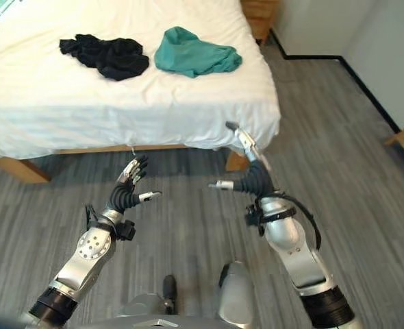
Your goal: Pick up bed clothes into laundry basket.
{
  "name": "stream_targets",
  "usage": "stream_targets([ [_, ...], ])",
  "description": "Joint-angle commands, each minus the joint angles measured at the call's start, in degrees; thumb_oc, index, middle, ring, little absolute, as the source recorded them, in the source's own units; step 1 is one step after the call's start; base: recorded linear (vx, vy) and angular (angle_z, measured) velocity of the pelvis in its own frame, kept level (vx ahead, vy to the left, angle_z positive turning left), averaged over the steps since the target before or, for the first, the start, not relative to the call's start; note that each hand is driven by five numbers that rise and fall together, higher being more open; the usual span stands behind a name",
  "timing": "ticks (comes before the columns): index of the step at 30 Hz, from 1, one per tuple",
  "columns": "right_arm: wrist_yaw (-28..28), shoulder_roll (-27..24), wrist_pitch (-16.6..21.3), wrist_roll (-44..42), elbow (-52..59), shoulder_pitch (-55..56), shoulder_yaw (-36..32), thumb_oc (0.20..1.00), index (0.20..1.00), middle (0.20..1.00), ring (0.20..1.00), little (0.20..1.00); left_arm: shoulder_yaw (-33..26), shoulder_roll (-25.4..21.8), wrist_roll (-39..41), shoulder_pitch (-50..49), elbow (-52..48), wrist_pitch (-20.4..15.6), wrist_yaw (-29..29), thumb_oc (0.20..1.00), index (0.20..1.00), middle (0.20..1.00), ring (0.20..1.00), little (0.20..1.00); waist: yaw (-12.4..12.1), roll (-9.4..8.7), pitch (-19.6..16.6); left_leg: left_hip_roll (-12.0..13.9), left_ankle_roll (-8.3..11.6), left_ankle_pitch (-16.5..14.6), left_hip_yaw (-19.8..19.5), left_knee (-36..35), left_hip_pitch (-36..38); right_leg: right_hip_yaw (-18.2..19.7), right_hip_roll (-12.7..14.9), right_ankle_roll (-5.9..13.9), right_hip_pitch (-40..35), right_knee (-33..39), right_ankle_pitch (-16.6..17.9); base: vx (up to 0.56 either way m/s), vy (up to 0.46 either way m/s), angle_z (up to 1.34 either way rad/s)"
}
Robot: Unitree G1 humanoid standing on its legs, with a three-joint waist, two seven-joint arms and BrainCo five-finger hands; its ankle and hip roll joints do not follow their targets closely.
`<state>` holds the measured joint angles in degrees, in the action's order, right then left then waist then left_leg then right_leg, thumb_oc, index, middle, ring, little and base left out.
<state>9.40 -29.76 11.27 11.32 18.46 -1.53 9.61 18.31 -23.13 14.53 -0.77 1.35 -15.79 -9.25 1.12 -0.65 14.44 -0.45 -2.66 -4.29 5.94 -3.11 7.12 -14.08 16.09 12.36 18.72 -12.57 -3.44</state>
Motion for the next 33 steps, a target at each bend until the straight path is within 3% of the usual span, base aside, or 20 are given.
stream_targets([
  [1,3.58,-1.61,0.54,2.39,0.87,-4.73,-6.01,1.000,1.000,1.000,1.000,1.000,-1.53,-0.39,-1.04,0.64,-1.99,-2.26,2.32,1.000,1.000,1.000,1.000,1.000,0.66,0.93,0.15,5.61,8.01,-2.10,4.25,-1.89,5.80,-4.95,-0.26,2.03,-8.96,16.40,12.17,0.58,-0.142,0.78],
  [5,5.23,-1.98,-0.62,7.56,2.63,-3.57,-9.96,1.000,1.000,1.000,1.000,1.000,-2.20,0.39,-0.94,0.30,-1.33,-2.27,3.68,1.000,1.000,1.000,1.000,1.000,0.89,-0.02,-1.62,4.95,7.92,-5.77,2.30,-1.89,10.93,-3.17,-0.65,1.65,-10.89,16.79,13.79,0.50,-0.122,0.35],
  [6,6.52,-2.57,-1.59,10.62,2.82,-2.37,-12.48,1.000,1.000,1.000,1.000,1.000,-1.85,1.91,-0.30,0.15,-0.76,-2.40,3.94,1.000,1.000,1.000,1.000,1.000,1.41,0.38,-2.12,5.80,8.93,-5.77,1.49,3.61,12.77,-3.10,-1.24,0.89,-14.34,16.77,13.97,0.54,-0.177,0.89],
  [7,6.52,-2.61,-1.66,10.68,2.98,-2.17,-12.62,1.000,1.000,1.000,1.000,1.000,-1.72,1.97,-0.27,0.20,-0.70,-2.43,3.99,1.000,1.000,1.000,1.000,1.000,1.50,0.53,-1.96,6.05,9.08,-6.25,1.26,4.51,12.48,-3.35,-1.35,0.81,-14.62,16.80,13.89,0.46,-0.197,1.15],
  [9,8.74,-3.07,-2.56,12.59,2.45,-2.87,-13.49,1.000,1.000,1.000,1.000,1.000,-1.21,2.92,0.49,0.87,-0.14,-2.26,3.41,1.000,1.000,1.000,1.000,1.000,1.00,0.65,-0.88,7.77,12.00,-1.93,0.88,22.58,5.51,-4.70,-3.20,-2.37,-19.70,17.42,11.80,0.23,-0.223,0.53],
  [11,10.32,-3.77,-3.76,14.66,1.95,-4.34,-13.90,1.000,1.000,1.000,1.000,1.000,-1.09,3.12,1.93,1.13,-0.93,-2.14,3.33,1.000,1.000,1.000,1.000,1.000,0.12,0.24,0.77,9.13,13.46,2.33,1.47,36.36,-1.08,-5.96,-4.12,-4.50,-23.43,17.57,8.82,0.29,-0.257,-0.03],
  [12,11.88,-4.26,-5.38,15.91,-0.06,-6.59,-14.30,1.000,1.000,1.000,1.000,1.000,-1.07,2.63,2.20,1.77,-1.51,-2.49,2.73,1.000,1.000,1.000,1.000,1.000,-0.15,-1.46,1.53,12.50,12.58,4.74,6.85,39.36,-5.71,-7.65,-3.87,-5.37,-25.63,17.57,7.14,0.27,-0.217,0.06],
  [13,11.98,-4.25,-5.40,15.93,-0.28,-6.85,-14.17,1.000,1.000,1.000,1.000,1.000,-1.13,2.56,2.23,1.81,-1.53,-2.51,2.71,1.000,1.000,1.000,1.000,1.000,-0.30,-1.40,1.59,12.71,12.55,4.57,7.07,39.54,-5.70,-7.48,-4.02,-5.40,-25.57,17.57,7.06,0.31,-0.128,0.05],
  [14,12.74,-4.22,-5.46,15.68,-1.24,-8.30,-13.46,1.000,1.000,1.000,1.000,1.000,-1.19,2.44,2.65,1.78,-1.56,-2.45,2.56,1.000,1.000,1.000,1.000,1.000,-0.80,-1.41,1.52,14.71,12.21,4.64,9.52,36.63,-6.69,-7.94,-4.19,-5.29,-26.28,17.57,6.33,0.35,0.041,-0.01],
  [15,13.37,-4.17,-6.07,15.02,-3.84,-10.83,-11.77,1.000,1.000,1.000,1.000,1.000,-1.49,2.49,3.29,1.33,-1.44,-2.25,2.01,1.000,1.000,1.000,1.000,1.000,-1.96,-1.16,1.15,16.39,11.31,3.24,12.67,28.88,-8.69,-8.01,-5.00,-4.51,-28.03,17.57,4.48,0.42,0.082,-0.31],
  [17,12.93,-4.50,-5.97,14.75,-5.01,-11.97,-10.62,1.000,1.000,1.000,1.000,1.000,-1.76,2.48,3.52,0.96,-1.44,-2.13,2.11,1.000,1.000,1.000,1.000,1.000,-2.64,-1.34,0.78,15.37,10.77,4.28,13.66,23.28,-9.24,-7.40,-5.08,-4.06,-27.93,17.57,4.18,0.26,0.092,-0.39],
  [19,11.36,-5.00,-5.53,12.73,-6.61,-13.99,-8.38,1.000,1.000,1.000,1.000,1.000,-1.77,2.41,4.04,0.12,-1.05,-1.95,1.97,1.000,1.000,1.000,1.000,1.000,-4.46,-0.02,-0.04,15.43,11.41,8.60,11.84,11.92,-10.45,-6.34,-6.52,-2.75,-28.97,17.57,2.76,0.41,0.210,-0.36],
  [20,9.92,-5.90,-4.84,11.11,-6.89,-15.84,-6.66,1.000,1.000,1.000,1.000,1.000,-1.77,2.71,4.52,-0.93,-0.73,-1.96,2.07,1.000,1.000,1.000,1.000,1.000,-6.02,0.66,-0.70,15.79,12.52,13.11,8.41,1.72,-9.31,-5.44,-6.89,-2.12,-30.38,17.57,1.60,0.40,0.188,-0.43],
  [23,9.03,-6.51,-4.44,10.07,-7.39,-17.76,-5.03,1.000,1.000,1.000,1.000,1.000,-1.96,2.85,5.01,-1.67,-0.46,-1.64,2.32,1.000,1.000,1.000,1.000,1.000,-7.05,0.92,-0.77,17.41,13.82,15.52,7.00,-0.97,-9.44,-5.29,-7.03,-2.21,-32.24,17.57,0.27,0.32,0.132,-0.33],
  [25,7.78,-6.57,-4.68,10.22,-7.46,-18.73,-4.01,1.000,1.000,1.000,1.000,1.000,-2.52,2.88,5.48,-3.00,-0.98,-0.95,3.16,1.000,1.000,1.000,1.000,1.000,-7.50,1.19,-1.25,18.52,13.67,16.11,7.83,-1.17,-9.50,-5.09,-8.10,-2.67,-34.71,17.57,-1.29,0.35,0.113,-0.14],
  [27,7.13,-5.72,-6.26,10.92,-15.31,-24.08,1.23,1.000,1.000,1.000,1.000,1.000,-1.68,1.50,5.27,-4.93,-0.16,-0.32,3.94,1.000,1.000,1.000,1.000,1.000,-10.16,-0.02,-3.08,17.37,13.47,15.82,8.43,-1.89,-7.98,-4.74,-8.24,-2.97,-36.65,17.57,-1.69,0.34,0.083,0.15],
  [30,7.34,-4.89,-7.50,11.29,-22.80,-29.69,5.93,1.000,1.000,1.000,1.000,1.000,-0.98,1.09,5.89,-5.55,0.85,-0.23,4.67,1.000,1.000,1.000,1.000,1.000,-11.63,-0.75,-3.45,16.54,13.05,15.34,8.62,-1.89,-7.44,-4.57,-7.63,-2.69,-36.65,17.57,-1.58,0.19,0.091,0.06],
  [32,8.65,-5.11,-10.11,13.00,-36.42,-36.09,10.50,1.000,1.000,1.000,1.000,1.000,-0.05,0.18,7.62,-6.06,1.72,-0.41,5.49,1.000,1.000,1.000,1.000,1.000,-14.09,-1.46,-3.83,15.39,12.53,15.05,8.38,-1.89,-7.65,-5.18,-7.08,-2.15,-36.59,17.57,-1.39,0.12,0.089,0.15],
  [33,9.10,-4.88,-9.74,12.87,-37.51,-36.99,11.08,1.000,1.000,1.000,1.000,1.000,-0.26,0.24,7.69,-5.99,1.74,-0.44,5.53,1.000,1.000,1.000,1.000,1.000,-13.92,-1.52,-3.77,15.31,12.49,15.02,8.43,-1.89,-7.72,-5.16,-6.98,-2.09,-36.50,17.57,-1.40,0.08,0.062,0.16],
])
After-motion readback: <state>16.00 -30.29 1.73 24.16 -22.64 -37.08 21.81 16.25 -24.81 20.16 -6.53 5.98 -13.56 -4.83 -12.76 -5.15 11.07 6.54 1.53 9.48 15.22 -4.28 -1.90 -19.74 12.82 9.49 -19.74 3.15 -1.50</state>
